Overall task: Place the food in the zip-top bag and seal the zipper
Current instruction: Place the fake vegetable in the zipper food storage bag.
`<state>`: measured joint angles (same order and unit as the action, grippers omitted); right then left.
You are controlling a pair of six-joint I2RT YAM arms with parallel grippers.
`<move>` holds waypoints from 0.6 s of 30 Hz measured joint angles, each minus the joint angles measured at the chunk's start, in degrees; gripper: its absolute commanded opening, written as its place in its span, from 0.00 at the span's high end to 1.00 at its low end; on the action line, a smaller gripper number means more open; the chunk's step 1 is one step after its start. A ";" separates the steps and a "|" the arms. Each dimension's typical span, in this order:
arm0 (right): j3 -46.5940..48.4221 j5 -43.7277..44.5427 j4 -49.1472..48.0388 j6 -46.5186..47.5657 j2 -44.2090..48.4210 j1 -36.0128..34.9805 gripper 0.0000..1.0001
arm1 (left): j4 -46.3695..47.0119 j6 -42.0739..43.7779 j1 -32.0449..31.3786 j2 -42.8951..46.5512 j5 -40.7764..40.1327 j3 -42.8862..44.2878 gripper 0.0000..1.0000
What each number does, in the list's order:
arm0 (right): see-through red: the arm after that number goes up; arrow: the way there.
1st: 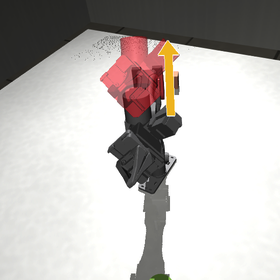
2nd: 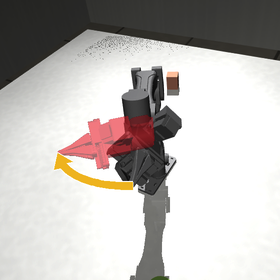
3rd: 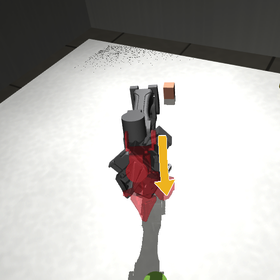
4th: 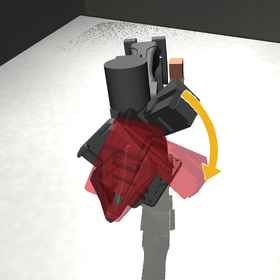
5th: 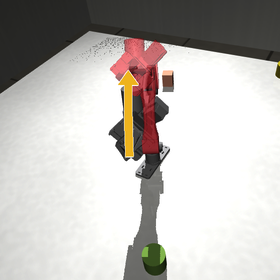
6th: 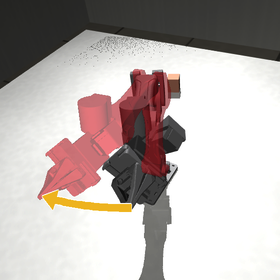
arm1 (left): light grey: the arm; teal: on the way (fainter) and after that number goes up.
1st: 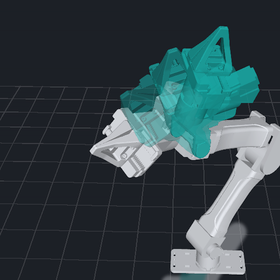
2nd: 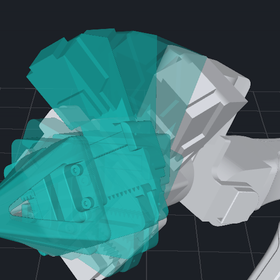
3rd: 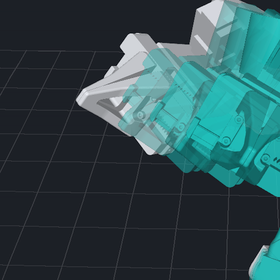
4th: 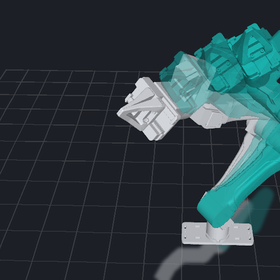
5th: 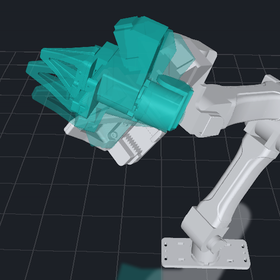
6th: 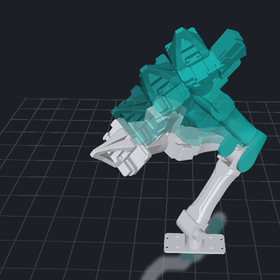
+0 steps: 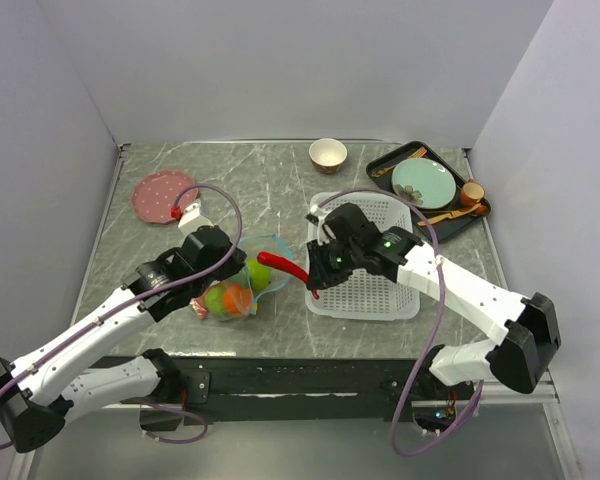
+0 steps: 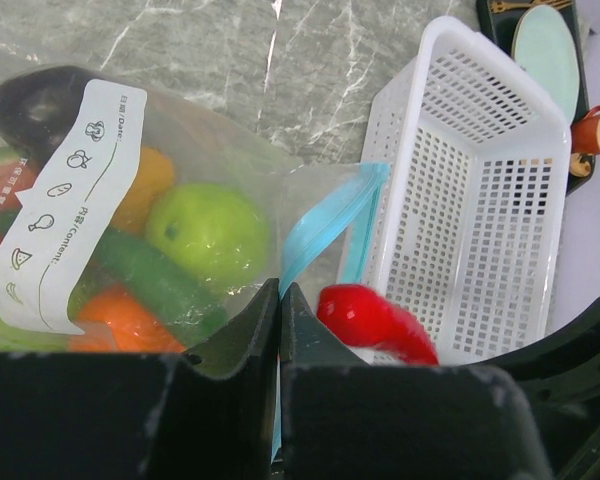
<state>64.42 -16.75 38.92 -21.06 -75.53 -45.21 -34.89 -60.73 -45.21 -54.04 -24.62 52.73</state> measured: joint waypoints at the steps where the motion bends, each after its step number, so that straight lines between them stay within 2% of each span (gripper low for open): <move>1: 0.20 -0.02 0.13 0.11 -0.52 -0.33 0.75 | 0.00 0.02 0.00 -0.28 0.07 0.00 0.93; 18: 13.75 2.58 2.73 0.48 -15.89 -3.28 0.75 | -0.02 0.57 0.00 -0.94 1.46 0.00 0.93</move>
<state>78.17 -14.17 41.65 -20.58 -91.42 -48.49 -34.92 -60.16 -45.21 -54.98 -23.16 52.73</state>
